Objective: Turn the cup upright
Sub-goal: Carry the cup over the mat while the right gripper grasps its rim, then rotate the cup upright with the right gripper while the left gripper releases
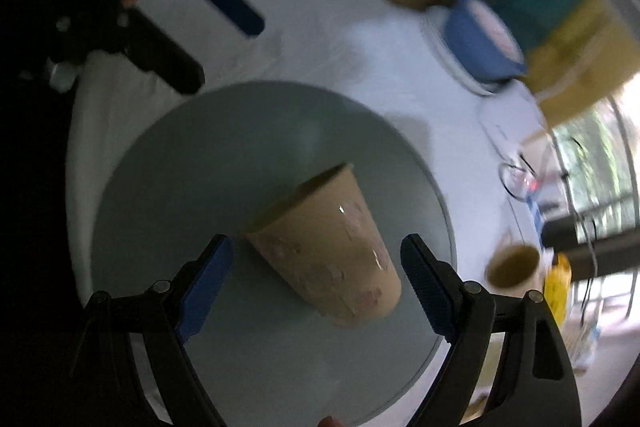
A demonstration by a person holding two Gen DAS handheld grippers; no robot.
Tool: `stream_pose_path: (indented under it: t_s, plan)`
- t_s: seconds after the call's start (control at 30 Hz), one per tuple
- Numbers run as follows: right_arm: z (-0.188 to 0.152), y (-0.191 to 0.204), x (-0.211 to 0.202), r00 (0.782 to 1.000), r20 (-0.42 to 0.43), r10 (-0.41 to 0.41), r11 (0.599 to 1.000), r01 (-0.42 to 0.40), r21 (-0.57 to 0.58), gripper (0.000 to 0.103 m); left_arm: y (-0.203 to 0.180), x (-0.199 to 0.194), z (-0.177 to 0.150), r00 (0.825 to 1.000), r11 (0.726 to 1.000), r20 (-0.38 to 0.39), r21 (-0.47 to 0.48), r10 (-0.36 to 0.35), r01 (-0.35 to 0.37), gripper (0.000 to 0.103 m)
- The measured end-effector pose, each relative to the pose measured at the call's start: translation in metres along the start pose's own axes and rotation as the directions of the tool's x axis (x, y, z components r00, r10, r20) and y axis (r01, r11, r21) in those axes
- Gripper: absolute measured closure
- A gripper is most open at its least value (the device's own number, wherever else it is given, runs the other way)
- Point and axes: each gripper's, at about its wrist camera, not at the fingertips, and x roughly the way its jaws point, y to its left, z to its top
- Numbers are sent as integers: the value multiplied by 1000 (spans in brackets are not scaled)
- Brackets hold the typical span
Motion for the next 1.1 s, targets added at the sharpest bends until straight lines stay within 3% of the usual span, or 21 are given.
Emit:
stream_pose_path:
  t_s: [0.2, 0.4, 0.57, 0.87, 1.1]
  plan:
    - [22, -4, 19, 992, -115, 54, 991, -67, -120, 15, 17, -6, -7, 1000, 999, 6, -37, -28, 28, 27]
    - [30, 0, 39, 967, -234, 100, 967, -150, -207, 15, 26, -7, -8, 999, 998, 7, -53, -40, 40, 27]
    - [33, 0, 52, 954, -279, 112, 960, -177, -219, 28, 30, -9, -9, 999, 997, 11, -67, -30, 31, 27]
    - [29, -7, 42, 971, -215, 103, 979, -138, -151, 31, 27, -8, -9, 1000, 998, 8, -57, -20, 21, 27]
    - [8, -31, 20, 998, -35, 57, 995, -53, 88, 31, 16, -5, -5, 1000, 999, 16, -44, 6, -5, 27]
